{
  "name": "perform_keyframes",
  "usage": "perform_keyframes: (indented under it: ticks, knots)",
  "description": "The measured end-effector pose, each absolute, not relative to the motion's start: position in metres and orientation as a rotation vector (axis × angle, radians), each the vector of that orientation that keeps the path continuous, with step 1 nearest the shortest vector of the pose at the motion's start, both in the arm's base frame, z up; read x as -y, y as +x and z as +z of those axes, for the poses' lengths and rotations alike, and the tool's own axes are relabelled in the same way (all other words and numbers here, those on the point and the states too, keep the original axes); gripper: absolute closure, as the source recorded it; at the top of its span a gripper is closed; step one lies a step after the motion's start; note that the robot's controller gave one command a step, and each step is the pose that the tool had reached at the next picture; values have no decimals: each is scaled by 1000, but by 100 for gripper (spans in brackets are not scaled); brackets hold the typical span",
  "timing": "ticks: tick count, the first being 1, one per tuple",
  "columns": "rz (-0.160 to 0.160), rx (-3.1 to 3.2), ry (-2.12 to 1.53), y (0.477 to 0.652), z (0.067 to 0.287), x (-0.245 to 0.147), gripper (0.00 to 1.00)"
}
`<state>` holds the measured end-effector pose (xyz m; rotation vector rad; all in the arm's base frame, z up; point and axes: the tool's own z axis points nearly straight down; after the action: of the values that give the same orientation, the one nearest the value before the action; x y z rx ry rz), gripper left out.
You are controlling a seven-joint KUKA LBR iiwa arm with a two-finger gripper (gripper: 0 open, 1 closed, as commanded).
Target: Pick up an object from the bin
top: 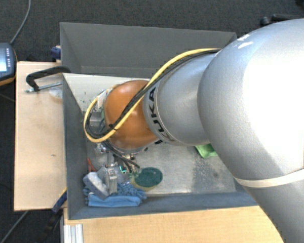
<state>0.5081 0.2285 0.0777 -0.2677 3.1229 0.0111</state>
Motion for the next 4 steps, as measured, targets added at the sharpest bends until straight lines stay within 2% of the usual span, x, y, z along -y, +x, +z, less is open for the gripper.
perform_keyframes:
  ticks: [3, 4]
  knots:
    - [11, -3123, -268, 508, 78, -228, 0]
    - [13, -3076, -549, 518, 114, -212, 0]
